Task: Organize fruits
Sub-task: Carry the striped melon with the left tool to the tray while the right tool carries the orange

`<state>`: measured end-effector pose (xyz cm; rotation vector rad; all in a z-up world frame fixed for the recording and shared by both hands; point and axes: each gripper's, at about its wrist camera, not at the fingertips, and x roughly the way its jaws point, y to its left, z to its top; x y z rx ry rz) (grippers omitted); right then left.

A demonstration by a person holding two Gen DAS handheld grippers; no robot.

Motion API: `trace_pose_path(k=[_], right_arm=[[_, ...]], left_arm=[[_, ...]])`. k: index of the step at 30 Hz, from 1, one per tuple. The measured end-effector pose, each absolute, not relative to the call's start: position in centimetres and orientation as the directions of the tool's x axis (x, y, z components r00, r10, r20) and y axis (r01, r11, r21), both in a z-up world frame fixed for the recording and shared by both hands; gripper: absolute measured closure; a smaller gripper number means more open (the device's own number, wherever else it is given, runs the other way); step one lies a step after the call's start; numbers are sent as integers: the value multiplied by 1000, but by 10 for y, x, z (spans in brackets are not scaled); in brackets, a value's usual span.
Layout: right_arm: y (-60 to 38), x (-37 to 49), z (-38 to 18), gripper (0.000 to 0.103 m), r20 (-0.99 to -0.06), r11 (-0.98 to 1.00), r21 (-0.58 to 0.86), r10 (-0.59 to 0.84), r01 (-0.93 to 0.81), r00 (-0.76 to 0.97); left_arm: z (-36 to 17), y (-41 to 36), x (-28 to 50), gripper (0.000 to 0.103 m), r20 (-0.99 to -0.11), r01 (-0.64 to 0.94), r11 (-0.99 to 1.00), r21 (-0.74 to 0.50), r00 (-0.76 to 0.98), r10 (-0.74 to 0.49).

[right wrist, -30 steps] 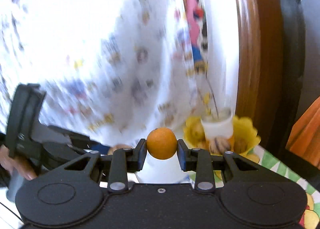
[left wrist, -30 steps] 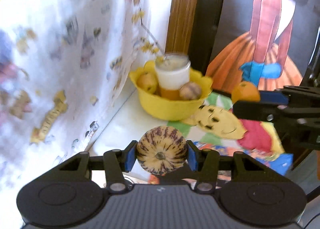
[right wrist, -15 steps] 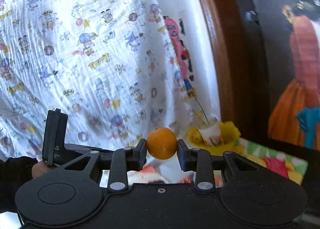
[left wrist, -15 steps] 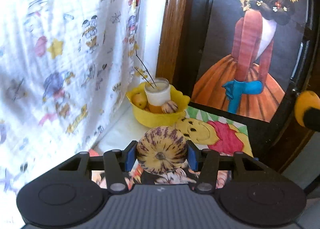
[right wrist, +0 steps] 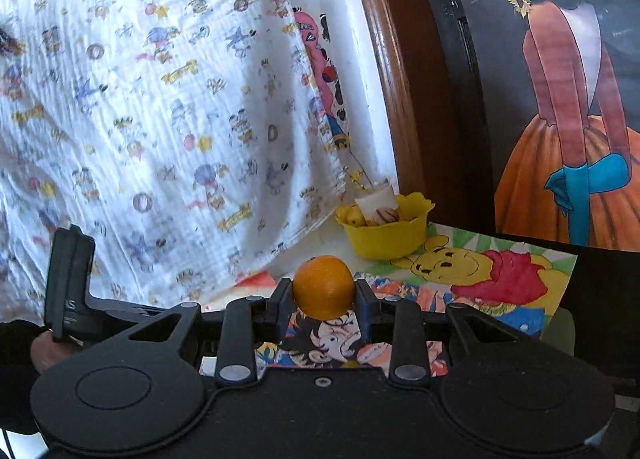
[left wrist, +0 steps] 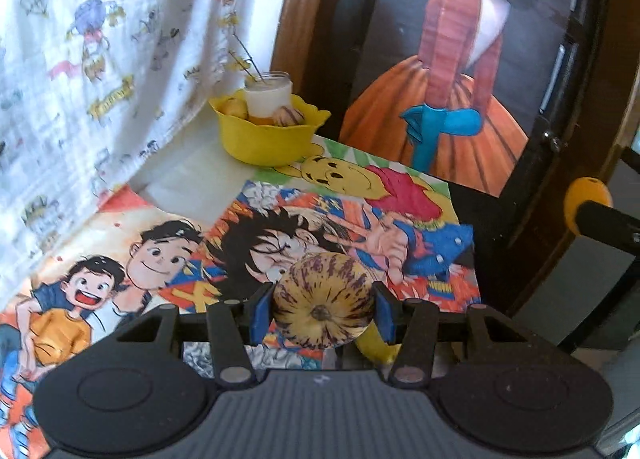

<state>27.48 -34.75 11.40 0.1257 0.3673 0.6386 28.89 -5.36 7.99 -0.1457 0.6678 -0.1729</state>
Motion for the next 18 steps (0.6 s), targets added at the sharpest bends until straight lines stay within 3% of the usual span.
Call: trace_pose_path(k=[8,18], right_arm=[[-347,247,71,68,-195,739,182,673,-648,713],[-368,179,60,68,-214,714,146,699,-685,682]], left_arm=[[57,-60,242,48,-506,75,983,-167,849,-151],[73,-87,163,48,-491,-7,989,-147,868,-67]])
